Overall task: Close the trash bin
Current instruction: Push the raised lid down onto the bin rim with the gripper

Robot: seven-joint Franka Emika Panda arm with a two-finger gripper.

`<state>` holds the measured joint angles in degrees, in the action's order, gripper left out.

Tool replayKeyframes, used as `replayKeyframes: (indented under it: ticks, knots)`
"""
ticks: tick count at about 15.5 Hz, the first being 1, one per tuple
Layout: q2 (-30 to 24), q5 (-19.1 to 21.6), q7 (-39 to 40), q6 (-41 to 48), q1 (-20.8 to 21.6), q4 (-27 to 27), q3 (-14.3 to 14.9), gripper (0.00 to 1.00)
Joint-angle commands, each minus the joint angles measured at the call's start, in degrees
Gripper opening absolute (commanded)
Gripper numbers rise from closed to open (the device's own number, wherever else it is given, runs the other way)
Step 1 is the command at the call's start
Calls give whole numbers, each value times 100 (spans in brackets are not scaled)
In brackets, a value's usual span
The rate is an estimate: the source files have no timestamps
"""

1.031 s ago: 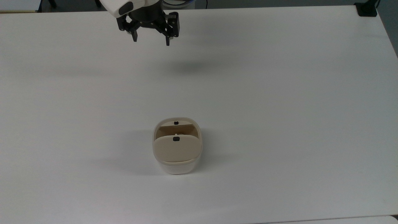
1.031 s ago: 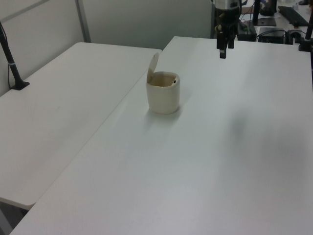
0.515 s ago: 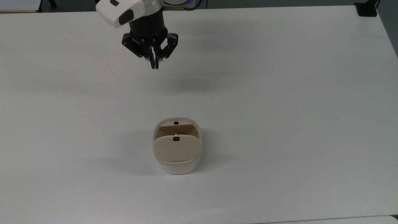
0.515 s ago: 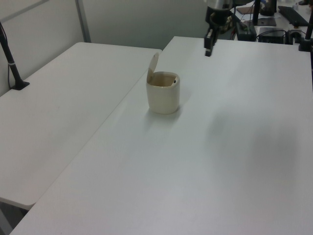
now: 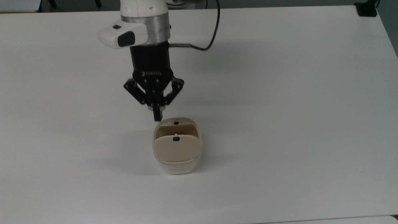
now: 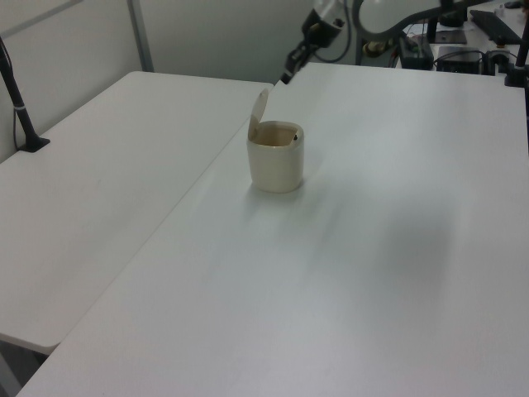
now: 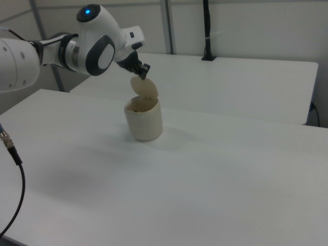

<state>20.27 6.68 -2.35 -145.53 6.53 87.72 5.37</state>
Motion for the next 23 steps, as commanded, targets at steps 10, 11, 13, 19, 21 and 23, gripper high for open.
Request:
replayKeyframes:
  ticks: [10, 11, 13, 19, 21, 23]
  knots:
    - [768, -80, -319, -848, 331, -564, 60, 0]
    - [733, -88, -275, -472, 314, -545, 60, 0]
    - [689, -80, -56, 223, 279, -545, 69, 0]
    - [610, -53, 112, 1281, 252, -379, 78, 0]
    - [627, -79, 164, 1281, 261, -185, 78, 0]
    - [654, -80, 191, 1281, 261, -141, 78, 0]
